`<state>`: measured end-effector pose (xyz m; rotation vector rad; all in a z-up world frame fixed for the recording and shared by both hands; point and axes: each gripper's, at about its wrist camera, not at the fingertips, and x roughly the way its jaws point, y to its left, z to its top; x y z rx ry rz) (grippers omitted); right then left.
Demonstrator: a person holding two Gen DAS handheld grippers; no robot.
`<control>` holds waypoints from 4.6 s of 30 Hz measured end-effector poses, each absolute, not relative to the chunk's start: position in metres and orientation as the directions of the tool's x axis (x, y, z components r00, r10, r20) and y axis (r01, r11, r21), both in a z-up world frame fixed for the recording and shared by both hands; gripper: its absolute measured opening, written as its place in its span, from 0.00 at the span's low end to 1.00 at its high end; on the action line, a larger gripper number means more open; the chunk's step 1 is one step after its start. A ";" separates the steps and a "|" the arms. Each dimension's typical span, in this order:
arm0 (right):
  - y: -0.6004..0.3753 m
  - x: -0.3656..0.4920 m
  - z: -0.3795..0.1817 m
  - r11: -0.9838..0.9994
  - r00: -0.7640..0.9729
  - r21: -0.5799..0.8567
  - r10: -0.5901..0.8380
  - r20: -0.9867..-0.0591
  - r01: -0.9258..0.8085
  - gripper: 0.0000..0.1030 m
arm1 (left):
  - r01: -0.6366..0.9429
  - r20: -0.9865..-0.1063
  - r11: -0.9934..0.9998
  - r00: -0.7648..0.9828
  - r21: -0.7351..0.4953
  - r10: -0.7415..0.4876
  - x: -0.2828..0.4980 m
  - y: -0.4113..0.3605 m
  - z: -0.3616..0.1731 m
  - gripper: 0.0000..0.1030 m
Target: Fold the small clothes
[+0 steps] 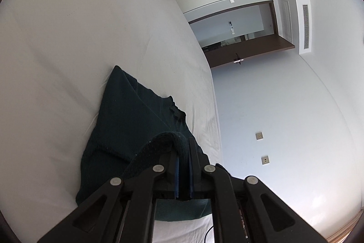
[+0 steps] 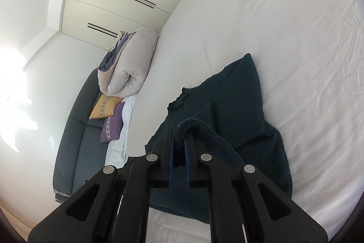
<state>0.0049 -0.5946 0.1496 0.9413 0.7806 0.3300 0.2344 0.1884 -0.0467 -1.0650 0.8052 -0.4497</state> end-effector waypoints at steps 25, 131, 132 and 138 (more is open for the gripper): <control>-0.606 0.200 0.039 0.659 0.639 0.698 0.414 -0.648 0.281 0.11 | -0.227 -0.515 0.507 0.656 -0.832 -0.552 0.353 0.187 -0.125 0.64; -0.594 -0.018 0.034 0.866 0.588 0.482 0.322 -0.741 0.133 0.05 | -0.013 -0.730 0.881 0.567 -0.472 -0.383 0.191 0.159 -0.130 0.06; -0.595 -0.017 0.033 0.864 0.587 0.485 0.325 -0.741 0.135 0.05 | -0.012 -0.727 0.881 0.570 -0.473 -0.382 0.189 0.159 -0.130 0.06; -0.589 -0.008 0.035 0.883 0.579 0.451 0.304 -0.757 0.127 0.05 | -0.021 -0.714 0.870 0.582 -0.492 -0.390 0.177 0.163 -0.132 0.06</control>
